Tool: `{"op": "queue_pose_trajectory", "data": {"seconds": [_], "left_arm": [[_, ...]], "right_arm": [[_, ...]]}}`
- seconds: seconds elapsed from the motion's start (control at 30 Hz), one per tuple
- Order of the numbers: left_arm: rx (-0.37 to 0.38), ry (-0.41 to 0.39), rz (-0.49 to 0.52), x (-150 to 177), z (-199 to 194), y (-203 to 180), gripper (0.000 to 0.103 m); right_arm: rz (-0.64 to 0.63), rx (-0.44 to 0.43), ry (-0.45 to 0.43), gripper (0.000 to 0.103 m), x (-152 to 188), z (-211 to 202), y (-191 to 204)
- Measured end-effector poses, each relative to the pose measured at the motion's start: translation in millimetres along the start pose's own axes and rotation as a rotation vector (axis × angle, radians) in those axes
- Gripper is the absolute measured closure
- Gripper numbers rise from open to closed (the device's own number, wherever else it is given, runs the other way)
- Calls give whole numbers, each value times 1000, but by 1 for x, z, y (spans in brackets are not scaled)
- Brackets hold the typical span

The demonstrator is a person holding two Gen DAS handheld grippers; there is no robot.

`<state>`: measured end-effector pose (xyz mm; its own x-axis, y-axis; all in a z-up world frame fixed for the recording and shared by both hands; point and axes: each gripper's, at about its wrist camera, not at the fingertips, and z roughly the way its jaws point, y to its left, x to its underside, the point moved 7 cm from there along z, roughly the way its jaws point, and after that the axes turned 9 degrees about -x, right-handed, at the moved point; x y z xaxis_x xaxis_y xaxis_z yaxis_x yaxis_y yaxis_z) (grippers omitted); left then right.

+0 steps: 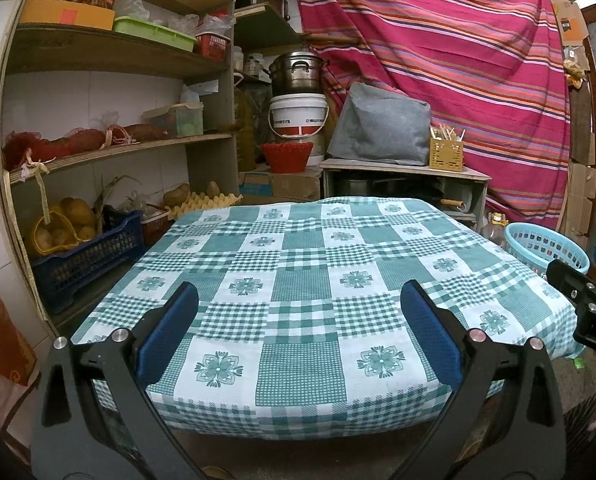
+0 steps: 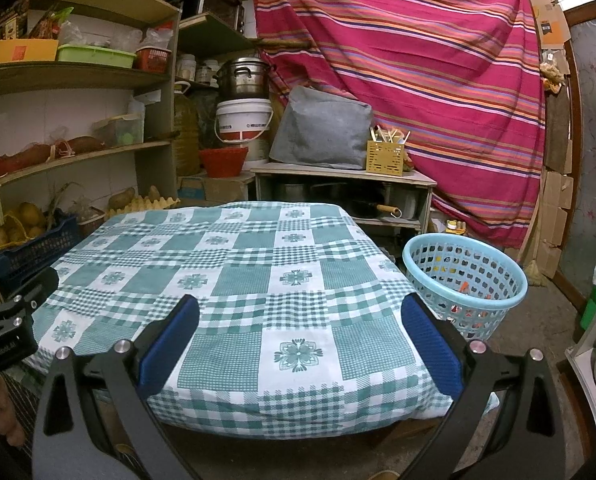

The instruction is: Collect trash

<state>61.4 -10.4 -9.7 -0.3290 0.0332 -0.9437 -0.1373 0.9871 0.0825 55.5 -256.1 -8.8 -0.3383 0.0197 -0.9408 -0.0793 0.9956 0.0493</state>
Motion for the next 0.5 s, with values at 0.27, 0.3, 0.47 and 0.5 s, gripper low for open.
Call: {"op": "queue_pose_trajectory", "data": {"seconds": [0.27,0.3,0.47,0.5], "left_arm": [[1,-8,-1,-4,-2,1,5],[2,-7,-1,-4,-2,1,5],[8,-2,-5,-6,-5,1,5],[8,0,-4,-6,-5,0,5]], "right_arm": [[1,2,-3,4,-1,0,0],[1,2,-3,4,-2,0,0],[3,3,3,4,-2,0,0],[3,3,3,4,-2,0,0]]}}
